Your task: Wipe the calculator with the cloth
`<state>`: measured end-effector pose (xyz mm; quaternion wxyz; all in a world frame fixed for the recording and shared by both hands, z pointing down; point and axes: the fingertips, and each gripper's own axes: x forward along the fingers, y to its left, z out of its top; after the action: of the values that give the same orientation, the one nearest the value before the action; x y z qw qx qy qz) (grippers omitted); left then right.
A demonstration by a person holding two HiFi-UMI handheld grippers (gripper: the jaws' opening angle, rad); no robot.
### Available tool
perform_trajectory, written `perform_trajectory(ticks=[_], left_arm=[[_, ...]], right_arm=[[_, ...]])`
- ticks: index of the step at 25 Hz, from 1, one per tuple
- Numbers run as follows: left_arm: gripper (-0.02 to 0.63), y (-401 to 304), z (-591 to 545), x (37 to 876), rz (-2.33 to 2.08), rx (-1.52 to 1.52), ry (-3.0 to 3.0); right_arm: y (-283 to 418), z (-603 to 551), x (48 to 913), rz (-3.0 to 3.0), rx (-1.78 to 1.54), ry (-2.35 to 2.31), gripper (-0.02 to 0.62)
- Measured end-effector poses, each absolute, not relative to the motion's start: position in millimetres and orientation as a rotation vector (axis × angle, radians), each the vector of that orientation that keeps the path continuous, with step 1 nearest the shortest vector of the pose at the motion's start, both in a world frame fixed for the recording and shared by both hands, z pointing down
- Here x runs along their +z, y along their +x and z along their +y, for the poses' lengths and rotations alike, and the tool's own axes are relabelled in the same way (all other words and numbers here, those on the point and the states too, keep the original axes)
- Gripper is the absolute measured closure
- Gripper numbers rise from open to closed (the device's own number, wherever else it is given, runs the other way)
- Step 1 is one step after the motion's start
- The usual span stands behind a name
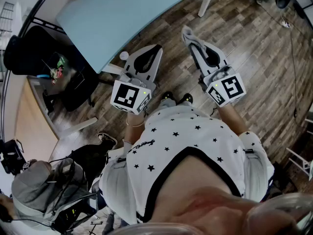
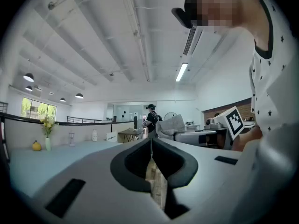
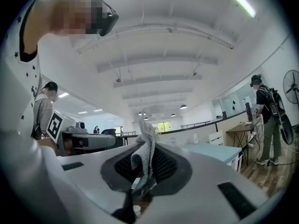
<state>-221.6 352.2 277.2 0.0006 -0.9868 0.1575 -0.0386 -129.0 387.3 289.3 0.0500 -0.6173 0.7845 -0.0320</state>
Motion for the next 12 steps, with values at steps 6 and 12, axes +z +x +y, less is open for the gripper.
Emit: perform_trajectory(ticks=[6, 12], left_arm=[[0.571, -210.1, 360.0, 277.6, 0.487, -0.138, -3.092], [0.571, -190.6, 367.0, 274.9, 0.468, -0.148, -3.079]], right_arm=[[-115.2, 397.0, 290.9, 2.376, -0.104, -1.877, 0.557], [-97.9, 407.8, 290.6, 2.360, -0.094, -1.876, 0.557]])
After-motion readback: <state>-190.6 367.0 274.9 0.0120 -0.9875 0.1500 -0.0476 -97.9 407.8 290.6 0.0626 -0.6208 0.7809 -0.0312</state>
